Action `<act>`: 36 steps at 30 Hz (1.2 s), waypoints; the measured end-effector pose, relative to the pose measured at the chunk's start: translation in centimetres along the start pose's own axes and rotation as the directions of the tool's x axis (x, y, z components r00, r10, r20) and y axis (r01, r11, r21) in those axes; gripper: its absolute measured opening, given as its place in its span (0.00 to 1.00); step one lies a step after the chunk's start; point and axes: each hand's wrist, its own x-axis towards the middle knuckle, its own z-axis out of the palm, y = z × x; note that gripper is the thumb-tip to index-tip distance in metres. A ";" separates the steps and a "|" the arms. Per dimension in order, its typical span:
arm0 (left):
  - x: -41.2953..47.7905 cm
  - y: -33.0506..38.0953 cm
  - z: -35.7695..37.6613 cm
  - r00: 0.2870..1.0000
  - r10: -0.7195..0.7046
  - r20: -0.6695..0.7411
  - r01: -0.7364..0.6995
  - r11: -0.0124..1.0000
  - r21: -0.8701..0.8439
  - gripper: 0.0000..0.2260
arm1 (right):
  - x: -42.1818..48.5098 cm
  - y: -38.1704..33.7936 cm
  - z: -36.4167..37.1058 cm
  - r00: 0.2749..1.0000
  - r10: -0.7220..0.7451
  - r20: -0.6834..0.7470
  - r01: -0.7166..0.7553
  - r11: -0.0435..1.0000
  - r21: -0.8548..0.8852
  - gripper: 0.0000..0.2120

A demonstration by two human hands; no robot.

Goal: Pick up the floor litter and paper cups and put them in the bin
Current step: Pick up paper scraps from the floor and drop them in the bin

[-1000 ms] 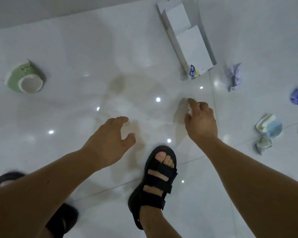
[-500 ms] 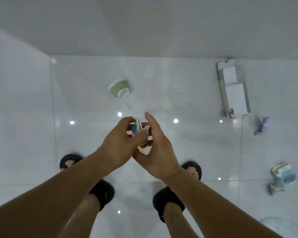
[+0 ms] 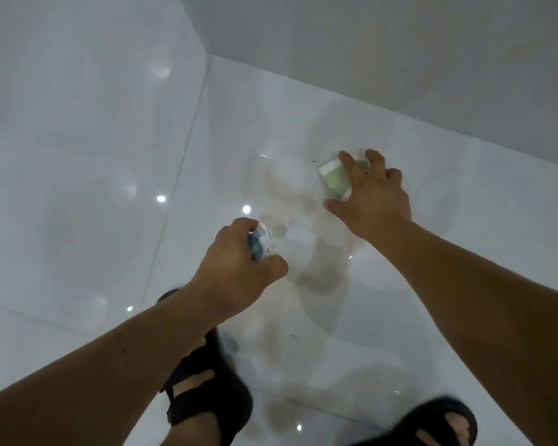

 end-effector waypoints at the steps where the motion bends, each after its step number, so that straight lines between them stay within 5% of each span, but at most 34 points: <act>1: 0.3 -0.4 -0.4 1.000 0.009 -0.003 -0.009 1.000 -0.008 0.18 | 0.3 -0.5 0.4 1.000 -0.009 -0.019 0.008 0.999 -0.040 0.38; 8: -2.4 0.4 -5.8 0.999 0.033 -0.014 -0.034 0.995 -0.098 0.18 | -3.4 -4.3 -3.2 0.996 -0.001 0.090 -0.010 0.993 0.115 0.27; 16: -15.1 4.1 -19.1 0.994 0.017 -0.105 -0.041 0.971 -0.234 0.19 | -13.8 -17.7 -20.7 0.945 -0.325 0.023 0.319 0.938 0.135 0.27; 25: -36.6 4.0 -35.9 0.934 -0.127 -0.334 0.022 0.953 -0.302 0.22 | -26.7 -33.3 -39.2 0.755 -0.629 0.186 0.642 0.766 -0.017 0.26; 36: -61.7 -1.7 -39.3 0.755 -0.359 -0.548 0.007 0.841 -0.541 0.27 | -45.1 -49.1 -47.9 0.483 -0.791 0.375 0.875 0.455 -0.167 0.27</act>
